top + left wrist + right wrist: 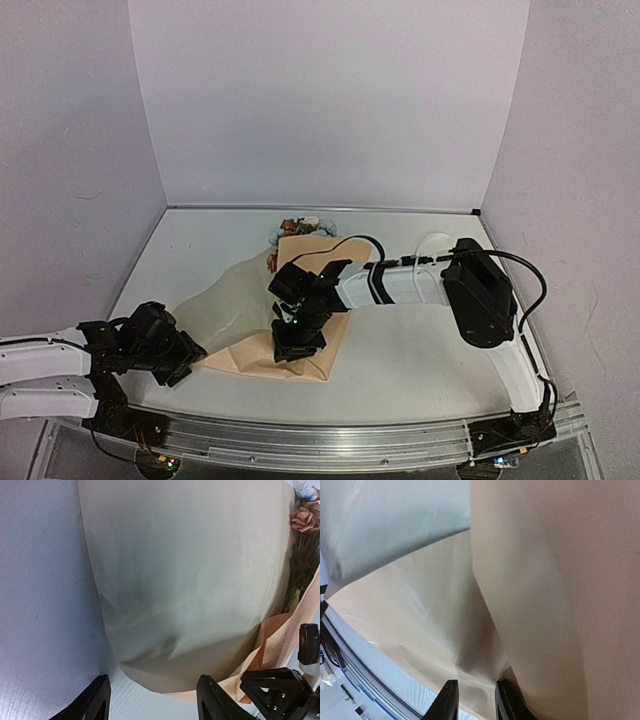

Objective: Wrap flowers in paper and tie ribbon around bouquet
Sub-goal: Pick up the two-thirds-folded wrapping paper from the center of the board.

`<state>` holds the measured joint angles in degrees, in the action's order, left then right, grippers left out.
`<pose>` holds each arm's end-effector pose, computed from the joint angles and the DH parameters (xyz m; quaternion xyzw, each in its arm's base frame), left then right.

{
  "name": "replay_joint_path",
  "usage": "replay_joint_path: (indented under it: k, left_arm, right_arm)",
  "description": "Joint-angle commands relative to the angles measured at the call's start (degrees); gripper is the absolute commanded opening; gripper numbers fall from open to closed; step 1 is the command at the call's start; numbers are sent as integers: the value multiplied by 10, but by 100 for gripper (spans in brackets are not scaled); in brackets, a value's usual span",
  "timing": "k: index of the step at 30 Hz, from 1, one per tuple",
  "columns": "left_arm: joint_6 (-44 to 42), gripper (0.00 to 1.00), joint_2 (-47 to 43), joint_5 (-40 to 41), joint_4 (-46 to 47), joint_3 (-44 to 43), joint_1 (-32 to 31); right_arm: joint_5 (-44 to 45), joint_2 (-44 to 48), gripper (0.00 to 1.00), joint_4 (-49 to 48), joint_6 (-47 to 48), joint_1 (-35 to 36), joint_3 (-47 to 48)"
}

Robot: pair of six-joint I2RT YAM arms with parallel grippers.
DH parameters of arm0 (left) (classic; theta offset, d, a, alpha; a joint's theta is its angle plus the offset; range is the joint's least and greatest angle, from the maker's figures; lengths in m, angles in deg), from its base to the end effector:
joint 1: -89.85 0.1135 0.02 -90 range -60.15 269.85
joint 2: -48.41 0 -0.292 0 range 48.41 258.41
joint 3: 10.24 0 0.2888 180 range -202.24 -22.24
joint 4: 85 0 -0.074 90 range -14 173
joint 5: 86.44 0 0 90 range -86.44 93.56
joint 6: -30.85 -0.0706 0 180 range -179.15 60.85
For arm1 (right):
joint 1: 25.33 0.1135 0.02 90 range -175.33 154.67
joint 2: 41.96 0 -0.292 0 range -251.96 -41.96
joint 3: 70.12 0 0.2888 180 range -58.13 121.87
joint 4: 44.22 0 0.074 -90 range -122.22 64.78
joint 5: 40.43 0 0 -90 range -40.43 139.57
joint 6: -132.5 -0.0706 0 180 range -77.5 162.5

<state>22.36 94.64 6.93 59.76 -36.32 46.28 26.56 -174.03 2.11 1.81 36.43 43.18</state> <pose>0.1269 -0.1150 0.1060 -0.3185 0.8996 -0.2509 0.1620 0.2348 0.4955 0.1113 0.2172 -0.9329 -0.2867 0.0195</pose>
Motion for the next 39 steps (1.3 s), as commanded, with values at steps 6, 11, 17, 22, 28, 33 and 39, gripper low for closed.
replay_joint_path:
  k: [6,11,17,22,28,33,39]
  left_arm:
    - [63,58,32,10,-53,-58,-3]
    - [90,58,76,5,-78,-114,-3]
    - [106,58,112,1,-85,-160,-3]
    - [125,52,51,4,-120,-149,-5]
    - [164,46,-10,25,-160,-137,-19]
    - [215,46,60,69,-125,-162,-88]
    - [266,47,136,65,-14,-115,-120]
  right_arm:
    - [7,3,25,25,11,-7,6]
    - [5,24,26,25,16,-14,-10]
    - [5,47,27,68,10,-17,3]
    - [13,41,28,78,-23,-17,25]
    - [39,35,28,136,3,-16,46]
    - [18,47,27,140,-2,-15,21]
    - [9,60,27,139,-5,-15,0]
